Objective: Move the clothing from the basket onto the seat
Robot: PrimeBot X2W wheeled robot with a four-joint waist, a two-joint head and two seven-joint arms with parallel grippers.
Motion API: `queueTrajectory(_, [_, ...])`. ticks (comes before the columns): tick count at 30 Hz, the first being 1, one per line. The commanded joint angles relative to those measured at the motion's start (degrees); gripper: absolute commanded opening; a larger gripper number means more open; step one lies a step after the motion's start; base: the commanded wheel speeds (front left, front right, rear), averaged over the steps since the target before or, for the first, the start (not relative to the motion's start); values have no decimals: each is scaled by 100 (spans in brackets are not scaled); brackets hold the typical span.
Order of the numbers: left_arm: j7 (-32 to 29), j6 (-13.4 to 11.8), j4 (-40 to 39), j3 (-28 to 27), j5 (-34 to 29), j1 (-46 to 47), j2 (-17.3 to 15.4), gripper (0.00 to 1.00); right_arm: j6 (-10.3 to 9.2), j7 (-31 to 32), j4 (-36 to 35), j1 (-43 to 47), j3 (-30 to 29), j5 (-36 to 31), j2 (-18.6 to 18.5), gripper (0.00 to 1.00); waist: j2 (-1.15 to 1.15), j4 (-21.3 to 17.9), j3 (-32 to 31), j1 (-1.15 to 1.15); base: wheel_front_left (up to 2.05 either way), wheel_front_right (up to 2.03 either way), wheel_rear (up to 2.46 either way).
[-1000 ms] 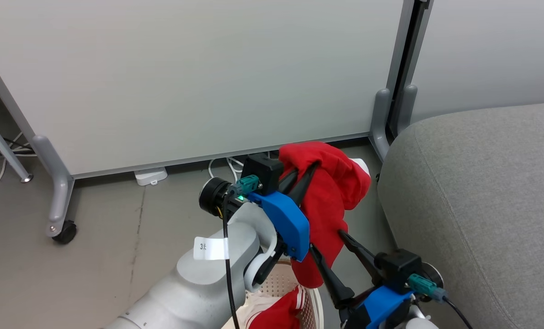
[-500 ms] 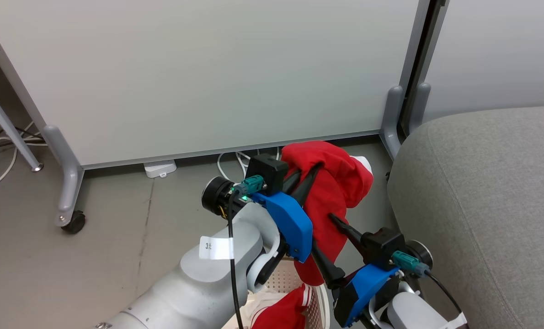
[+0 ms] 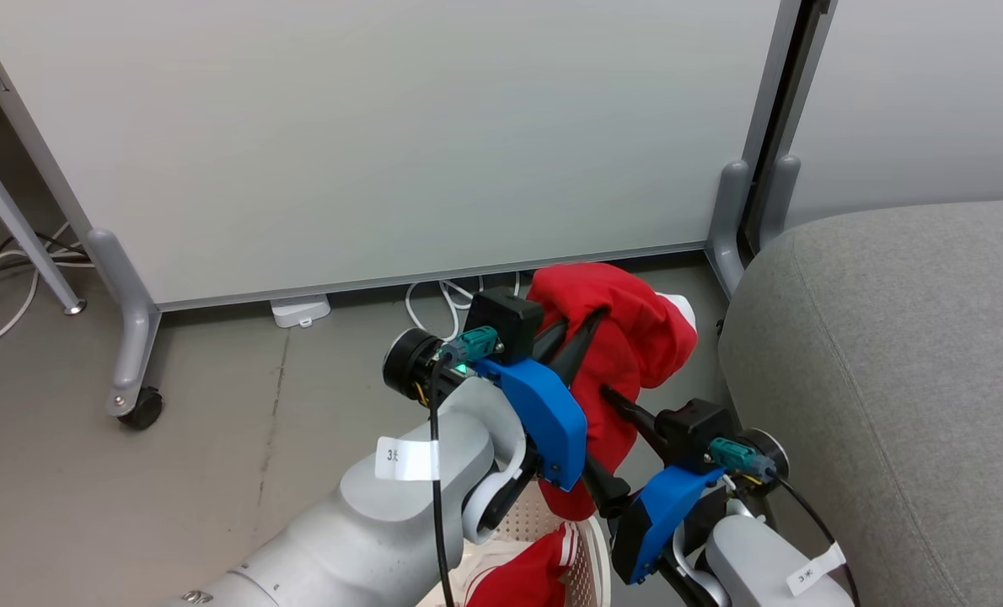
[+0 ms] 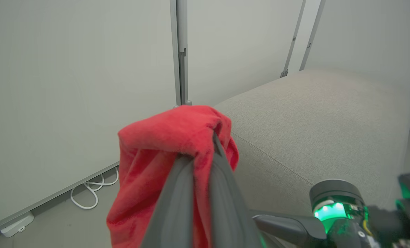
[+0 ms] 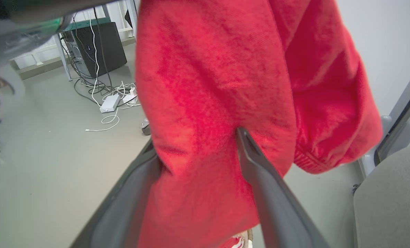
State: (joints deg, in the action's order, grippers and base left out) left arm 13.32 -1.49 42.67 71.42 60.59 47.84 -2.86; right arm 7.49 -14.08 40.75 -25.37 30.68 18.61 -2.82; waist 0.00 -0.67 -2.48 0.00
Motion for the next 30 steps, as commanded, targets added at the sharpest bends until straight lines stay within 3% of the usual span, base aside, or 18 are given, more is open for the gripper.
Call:
queueTrajectory(1, [47,-30,-25,39,42,96,-5,0,1,-39,110,-150,45,65,-12,100,0,-5,-7,0,0,0,0])
queueTrajectory(3, [51,-29,-46,62,61,92,-5,0,1,-61,206,-217,84,93,-12,100,0,-1,-19,0,0,0,0])
queueTrajectory(4, [55,-30,-57,71,79,84,-5,0,1,-64,251,-244,111,113,-12,80,0,3,-28,0,0,0,0])
queueTrajectory(5, [57,-33,-67,80,86,73,-6,0,1,-73,289,-271,132,128,-12,24,0,5,-35,0,0,0,0])
queueTrajectory(6, [60,-35,-74,88,85,61,-6,0,1,-81,318,-295,147,143,-12,0,0,7,-42,0,0,0,0])
queueTrajectory(30, [103,17,87,191,135,26,-6,0,1,-118,321,-108,56,210,-12,0,0,-64,-109,0,0,0,0])
